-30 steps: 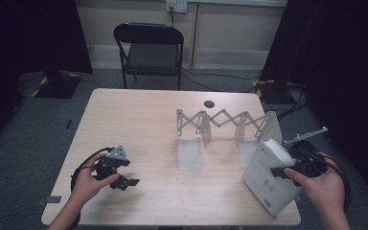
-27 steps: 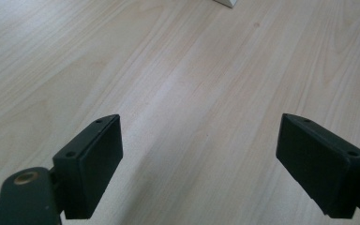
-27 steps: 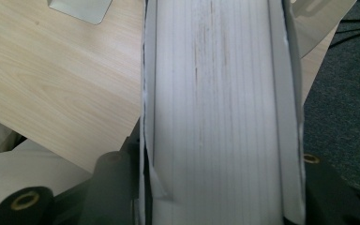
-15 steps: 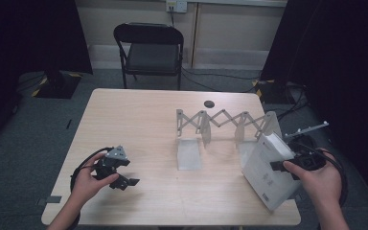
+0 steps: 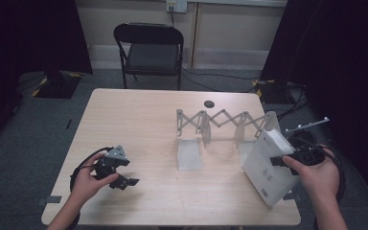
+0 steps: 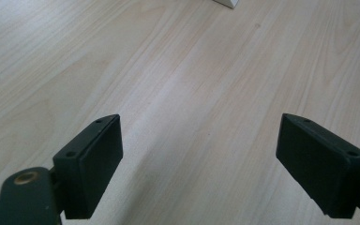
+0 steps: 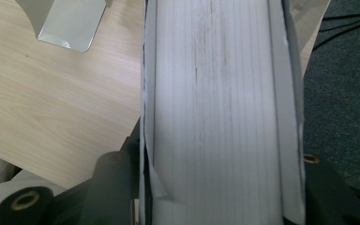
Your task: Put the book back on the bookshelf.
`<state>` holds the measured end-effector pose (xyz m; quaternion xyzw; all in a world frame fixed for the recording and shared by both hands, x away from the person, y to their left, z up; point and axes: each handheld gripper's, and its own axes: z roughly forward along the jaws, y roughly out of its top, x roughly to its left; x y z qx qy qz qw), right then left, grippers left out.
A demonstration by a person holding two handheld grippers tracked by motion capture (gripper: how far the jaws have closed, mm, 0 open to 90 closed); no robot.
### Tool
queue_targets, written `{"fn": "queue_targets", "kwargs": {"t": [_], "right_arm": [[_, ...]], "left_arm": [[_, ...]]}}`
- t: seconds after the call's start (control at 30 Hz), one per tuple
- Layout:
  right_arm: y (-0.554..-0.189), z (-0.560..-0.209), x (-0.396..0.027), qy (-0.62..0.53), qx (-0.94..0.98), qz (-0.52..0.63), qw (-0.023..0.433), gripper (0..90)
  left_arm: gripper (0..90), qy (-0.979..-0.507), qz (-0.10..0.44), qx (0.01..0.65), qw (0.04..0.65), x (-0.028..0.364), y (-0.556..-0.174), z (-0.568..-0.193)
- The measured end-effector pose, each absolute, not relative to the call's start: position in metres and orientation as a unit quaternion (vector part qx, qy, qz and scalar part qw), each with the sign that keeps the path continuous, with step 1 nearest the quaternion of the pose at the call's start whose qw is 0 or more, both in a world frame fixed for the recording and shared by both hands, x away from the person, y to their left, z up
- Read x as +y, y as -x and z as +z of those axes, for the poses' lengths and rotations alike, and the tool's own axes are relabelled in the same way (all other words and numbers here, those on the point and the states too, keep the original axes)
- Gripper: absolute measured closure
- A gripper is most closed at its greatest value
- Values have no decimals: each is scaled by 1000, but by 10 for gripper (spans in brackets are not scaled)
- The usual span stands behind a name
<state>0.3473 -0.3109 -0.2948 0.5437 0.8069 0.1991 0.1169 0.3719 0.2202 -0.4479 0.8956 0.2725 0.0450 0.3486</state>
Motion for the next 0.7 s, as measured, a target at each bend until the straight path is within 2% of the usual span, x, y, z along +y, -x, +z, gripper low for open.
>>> {"fn": "queue_targets", "kwargs": {"t": [0.7], "right_arm": [[-360,-294,-305,-552,801,191,129,529]], "left_arm": [[148,-898,49,271,344,221,-373,-448]]}}
